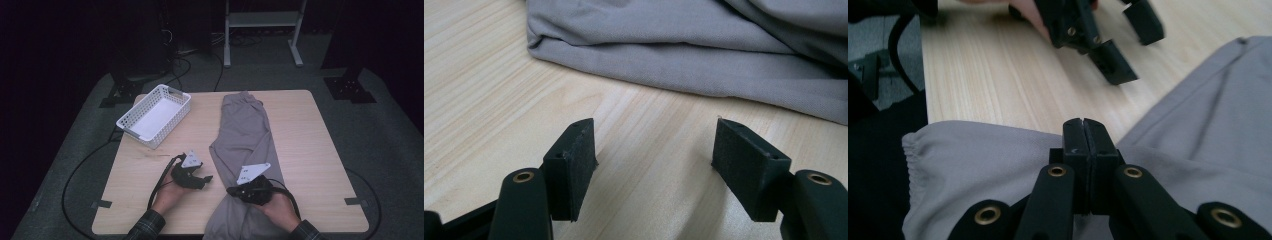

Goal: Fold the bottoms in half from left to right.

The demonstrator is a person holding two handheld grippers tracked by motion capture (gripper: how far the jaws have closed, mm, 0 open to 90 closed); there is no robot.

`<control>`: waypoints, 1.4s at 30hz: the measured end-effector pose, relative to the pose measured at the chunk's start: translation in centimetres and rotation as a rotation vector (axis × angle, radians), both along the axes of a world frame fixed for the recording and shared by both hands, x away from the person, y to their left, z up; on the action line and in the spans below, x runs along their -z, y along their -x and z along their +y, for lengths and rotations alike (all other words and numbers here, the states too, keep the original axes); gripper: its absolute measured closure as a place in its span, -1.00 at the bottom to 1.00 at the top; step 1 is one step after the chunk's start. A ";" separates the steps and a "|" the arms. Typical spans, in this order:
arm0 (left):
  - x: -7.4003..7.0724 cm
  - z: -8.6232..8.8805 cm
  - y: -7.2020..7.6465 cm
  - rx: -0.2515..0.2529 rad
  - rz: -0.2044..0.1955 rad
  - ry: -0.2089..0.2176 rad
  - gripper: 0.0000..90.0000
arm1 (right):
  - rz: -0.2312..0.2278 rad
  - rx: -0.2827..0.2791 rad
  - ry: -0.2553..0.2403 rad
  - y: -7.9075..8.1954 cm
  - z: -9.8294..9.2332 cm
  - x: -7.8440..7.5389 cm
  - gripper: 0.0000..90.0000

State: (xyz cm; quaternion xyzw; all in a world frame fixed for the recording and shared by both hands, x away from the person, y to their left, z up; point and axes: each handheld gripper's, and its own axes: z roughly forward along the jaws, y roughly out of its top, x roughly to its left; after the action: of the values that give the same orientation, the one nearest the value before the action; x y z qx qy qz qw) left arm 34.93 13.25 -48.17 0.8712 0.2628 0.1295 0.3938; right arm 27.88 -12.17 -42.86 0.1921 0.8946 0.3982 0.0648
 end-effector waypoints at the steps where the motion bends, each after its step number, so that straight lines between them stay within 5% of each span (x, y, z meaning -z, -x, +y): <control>1: 0.0 0.0 0.0 0.000 0.000 0.000 -0.26 | -0.005 0.006 -0.006 0.1 -0.4 -0.2 0.98; 9: 0.0 0.0 0.0 0.001 0.000 -0.003 -0.26 | -0.033 0.087 -0.030 1.3 -4.1 -1.1 0.98; 21: 0.0 0.0 0.0 -0.004 0.000 0.004 -0.26 | -0.020 0.212 0.012 2.5 -9.3 -0.1 0.98; 36: 0.0 0.0 0.0 -0.007 0.000 -0.001 -0.26 | -0.011 0.282 0.066 5.5 -12.9 1.0 0.98; 42: 0.0 0.0 0.0 -0.015 -0.001 0.004 -0.26 | 0.034 0.293 0.082 5.9 -13.8 1.5 0.98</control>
State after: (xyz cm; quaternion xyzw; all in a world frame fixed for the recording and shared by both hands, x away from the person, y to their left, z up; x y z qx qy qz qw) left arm 34.88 13.24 -48.18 0.8685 0.2694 0.1322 0.3945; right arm 21.97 -26.00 -44.41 0.3247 0.8735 0.3440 0.1148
